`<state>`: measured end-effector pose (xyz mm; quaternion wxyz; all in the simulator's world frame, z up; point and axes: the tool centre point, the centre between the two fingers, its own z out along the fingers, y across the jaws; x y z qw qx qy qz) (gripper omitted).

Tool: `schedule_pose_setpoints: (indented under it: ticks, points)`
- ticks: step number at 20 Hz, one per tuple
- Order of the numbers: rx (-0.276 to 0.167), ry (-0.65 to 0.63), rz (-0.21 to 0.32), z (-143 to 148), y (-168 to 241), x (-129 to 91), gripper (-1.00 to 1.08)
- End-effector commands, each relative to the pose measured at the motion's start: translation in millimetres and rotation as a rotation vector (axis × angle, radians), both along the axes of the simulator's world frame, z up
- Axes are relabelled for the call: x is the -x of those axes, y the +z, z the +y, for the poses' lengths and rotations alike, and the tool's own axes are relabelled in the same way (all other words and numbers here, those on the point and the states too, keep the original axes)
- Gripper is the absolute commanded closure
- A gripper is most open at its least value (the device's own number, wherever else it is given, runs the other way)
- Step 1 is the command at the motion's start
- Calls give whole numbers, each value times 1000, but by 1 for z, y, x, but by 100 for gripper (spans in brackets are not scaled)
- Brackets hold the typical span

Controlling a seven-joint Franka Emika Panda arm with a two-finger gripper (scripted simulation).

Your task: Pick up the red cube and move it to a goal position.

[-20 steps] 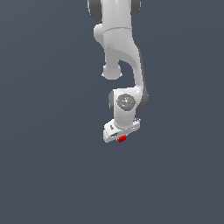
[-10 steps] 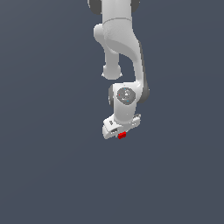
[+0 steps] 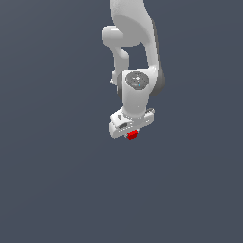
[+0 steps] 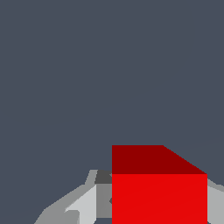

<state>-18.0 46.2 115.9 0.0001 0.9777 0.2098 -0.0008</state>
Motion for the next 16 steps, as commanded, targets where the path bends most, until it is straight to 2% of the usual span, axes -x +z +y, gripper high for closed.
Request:
schedule_pose_setpoints:
  ticks: [1, 16]
  points:
    - [0, 0, -1, -1, 24, 8, 108]
    - [-1, 1, -1, -8, 175, 54, 108]
